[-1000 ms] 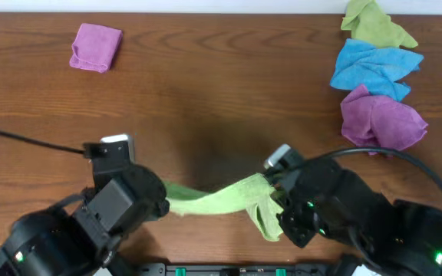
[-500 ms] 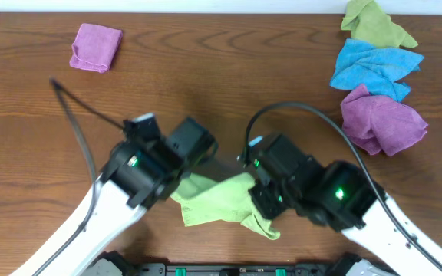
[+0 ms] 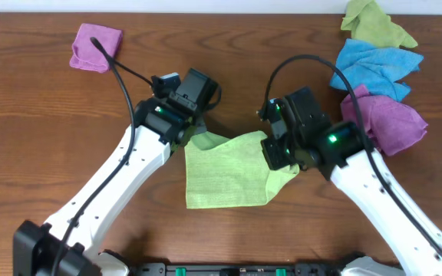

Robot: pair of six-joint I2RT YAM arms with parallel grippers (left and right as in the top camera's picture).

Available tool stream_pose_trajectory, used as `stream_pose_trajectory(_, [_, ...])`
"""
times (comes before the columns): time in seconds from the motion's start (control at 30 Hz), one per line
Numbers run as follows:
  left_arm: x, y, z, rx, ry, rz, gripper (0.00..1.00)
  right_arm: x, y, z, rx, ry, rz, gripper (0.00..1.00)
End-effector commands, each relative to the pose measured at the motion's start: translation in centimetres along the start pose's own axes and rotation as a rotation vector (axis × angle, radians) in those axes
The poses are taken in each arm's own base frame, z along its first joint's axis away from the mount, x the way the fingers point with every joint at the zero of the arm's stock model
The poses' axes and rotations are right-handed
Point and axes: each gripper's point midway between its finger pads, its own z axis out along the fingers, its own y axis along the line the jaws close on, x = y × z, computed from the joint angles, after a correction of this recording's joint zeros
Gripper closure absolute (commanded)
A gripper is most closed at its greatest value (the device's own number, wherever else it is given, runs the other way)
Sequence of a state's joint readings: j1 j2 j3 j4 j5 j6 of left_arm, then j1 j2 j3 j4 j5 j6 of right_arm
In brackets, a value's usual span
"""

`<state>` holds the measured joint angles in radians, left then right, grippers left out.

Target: Fold the cloth

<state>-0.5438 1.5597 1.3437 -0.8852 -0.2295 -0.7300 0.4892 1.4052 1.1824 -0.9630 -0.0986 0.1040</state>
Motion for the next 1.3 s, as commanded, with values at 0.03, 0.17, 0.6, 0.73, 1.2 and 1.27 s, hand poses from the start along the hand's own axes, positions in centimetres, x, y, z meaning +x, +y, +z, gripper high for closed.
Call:
stream_pose_trajectory(0.03, [0.2, -0.6, 1.3, 0.012, 0.024, 0.039, 0.94, -0.2, -0.8, 1.3, 0.003, 0.020, -0.019, 0.99])
stream_pose_trajectory(0.17, [-0.8, -1.9, 2.2, 0.044, -0.010, 0.034, 0.94, -1.6, -1.0, 1.7, 0.004, -0.028, -0.032, 0.98])
stream_pose_trajectory(0.6, [-4.2, -1.2, 4.4, 0.047, -0.080, -0.021, 0.05, -5.8, -10.2, 3.4, 0.189, -0.161, 0.119, 0.01])
stream_pose_trajectory(0.73, [-0.9, -1.7, 4.1, 0.094, 0.074, 0.010, 0.05, -5.2, -8.8, 3.7, 0.113, -0.131, 0.081, 0.06])
stream_pose_trajectory(1.2, [8.9, -1.5, 4.9, 0.052, 0.319, 0.118, 0.05, -8.6, -5.3, 8.9, -0.177, -0.213, -0.069, 0.99])
stream_pose_trajectory(1.27, [10.0, -1.0, 5.2, 0.035, 0.340, 0.131, 0.05, -8.5, -5.1, 10.2, -0.206, -0.201, -0.066, 0.99])
